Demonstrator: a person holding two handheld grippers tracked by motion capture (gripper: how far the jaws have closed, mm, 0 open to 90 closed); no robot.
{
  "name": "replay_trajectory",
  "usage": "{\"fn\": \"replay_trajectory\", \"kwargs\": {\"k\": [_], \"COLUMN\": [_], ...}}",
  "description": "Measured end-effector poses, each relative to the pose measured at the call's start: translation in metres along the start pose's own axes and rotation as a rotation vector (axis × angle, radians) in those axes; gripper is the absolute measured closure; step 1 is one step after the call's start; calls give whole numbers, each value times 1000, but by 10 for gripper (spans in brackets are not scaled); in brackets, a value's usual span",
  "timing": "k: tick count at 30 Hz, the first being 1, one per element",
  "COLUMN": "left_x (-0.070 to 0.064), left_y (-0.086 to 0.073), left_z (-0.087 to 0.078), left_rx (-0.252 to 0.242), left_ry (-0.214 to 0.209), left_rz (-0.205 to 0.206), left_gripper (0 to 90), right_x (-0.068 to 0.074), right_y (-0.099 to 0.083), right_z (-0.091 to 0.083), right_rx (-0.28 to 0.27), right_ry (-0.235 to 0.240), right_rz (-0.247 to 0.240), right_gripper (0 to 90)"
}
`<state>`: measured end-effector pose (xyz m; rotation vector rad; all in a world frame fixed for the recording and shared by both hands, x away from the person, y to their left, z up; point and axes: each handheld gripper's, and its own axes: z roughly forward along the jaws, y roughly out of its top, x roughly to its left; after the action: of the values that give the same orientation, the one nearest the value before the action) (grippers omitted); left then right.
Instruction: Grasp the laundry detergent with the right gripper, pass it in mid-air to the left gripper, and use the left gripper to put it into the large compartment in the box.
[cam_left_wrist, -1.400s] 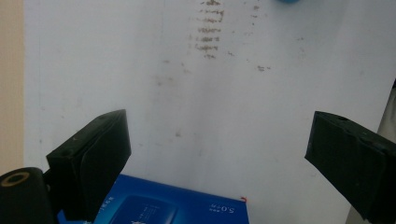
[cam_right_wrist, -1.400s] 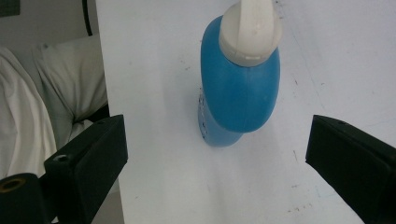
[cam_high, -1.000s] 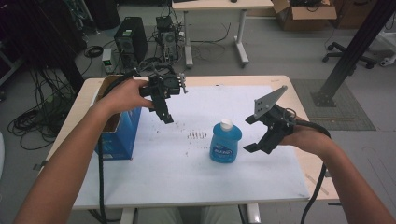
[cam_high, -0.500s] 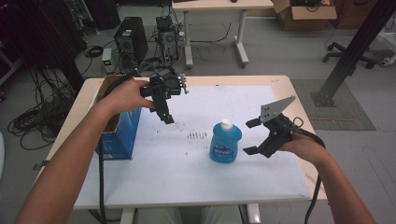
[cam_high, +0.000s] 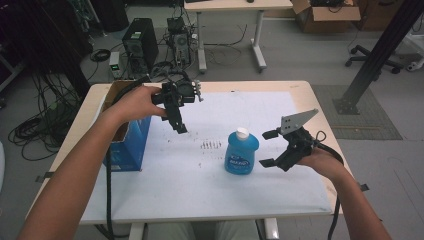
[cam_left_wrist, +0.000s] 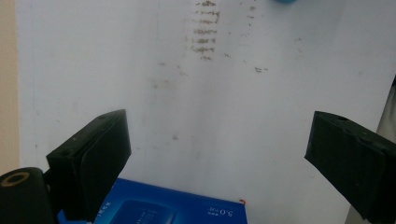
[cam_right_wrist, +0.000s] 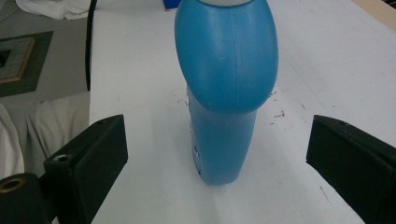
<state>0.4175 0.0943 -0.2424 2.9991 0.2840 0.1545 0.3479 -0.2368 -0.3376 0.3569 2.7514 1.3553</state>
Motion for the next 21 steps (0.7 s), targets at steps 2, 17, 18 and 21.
{"fn": "replay_trajectory", "kwargs": {"k": [2, 17, 18, 21], "left_x": [0, 1, 1, 1], "left_y": [0, 1, 1, 1], "left_z": [0, 1, 1, 1], "left_rx": [2, 4, 4, 8], "left_ry": [0, -2, -2, -2], "left_rz": [0, -2, -2, -2], "left_gripper": [70, 70, 70, 70], "right_x": [0, -3, -3, -4], "right_y": [-3, -23, -23, -27], "right_z": [2, 11, 11, 12], "right_rx": [-14, -99, -99, -116], "right_ry": [4, 5, 5, 8], "right_rz": [-3, 26, 26, 35], "right_gripper": [51, 51, 51, 52]}}
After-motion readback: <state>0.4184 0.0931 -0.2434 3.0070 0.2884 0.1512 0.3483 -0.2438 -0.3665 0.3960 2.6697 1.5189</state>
